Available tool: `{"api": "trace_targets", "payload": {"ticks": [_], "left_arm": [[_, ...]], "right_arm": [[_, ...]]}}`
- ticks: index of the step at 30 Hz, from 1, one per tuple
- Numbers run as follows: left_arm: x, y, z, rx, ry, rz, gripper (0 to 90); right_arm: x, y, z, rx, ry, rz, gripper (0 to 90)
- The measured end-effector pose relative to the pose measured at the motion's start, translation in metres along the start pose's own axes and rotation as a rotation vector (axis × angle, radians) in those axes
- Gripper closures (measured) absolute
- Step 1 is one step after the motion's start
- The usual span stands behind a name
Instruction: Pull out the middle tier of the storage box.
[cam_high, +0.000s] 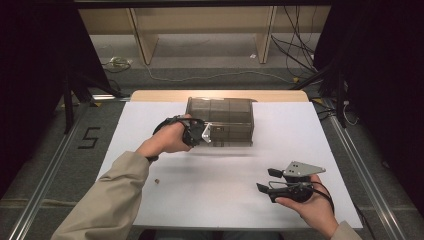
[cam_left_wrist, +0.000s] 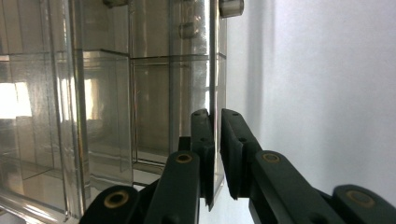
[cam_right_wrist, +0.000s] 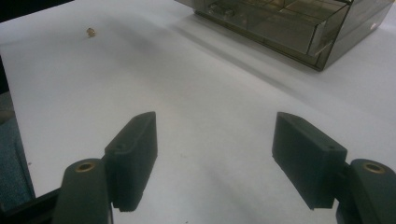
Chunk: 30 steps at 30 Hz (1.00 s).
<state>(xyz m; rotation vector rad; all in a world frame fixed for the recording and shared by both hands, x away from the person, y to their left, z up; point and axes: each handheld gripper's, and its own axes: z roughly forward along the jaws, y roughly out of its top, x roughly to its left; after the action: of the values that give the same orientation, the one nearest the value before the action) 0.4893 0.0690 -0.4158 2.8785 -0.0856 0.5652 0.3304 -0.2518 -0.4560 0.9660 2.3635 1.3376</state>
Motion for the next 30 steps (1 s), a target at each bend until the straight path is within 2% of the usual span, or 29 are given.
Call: {"api": "trace_targets", "payload": {"ticks": [12,30], "left_arm": [[-0.0023,0.0008,-0.0007,0.008,-0.002,0.016,83.9],[-0.0064,0.0005,-0.0013,-0.002,-0.004,0.015,84.0]], "right_arm": [[0.0001,-0.0001,0.0004,0.001,0.001,0.001,32.0],[0.0,-0.0005,0.0008,0.002,0.002,0.003,31.8]]}}
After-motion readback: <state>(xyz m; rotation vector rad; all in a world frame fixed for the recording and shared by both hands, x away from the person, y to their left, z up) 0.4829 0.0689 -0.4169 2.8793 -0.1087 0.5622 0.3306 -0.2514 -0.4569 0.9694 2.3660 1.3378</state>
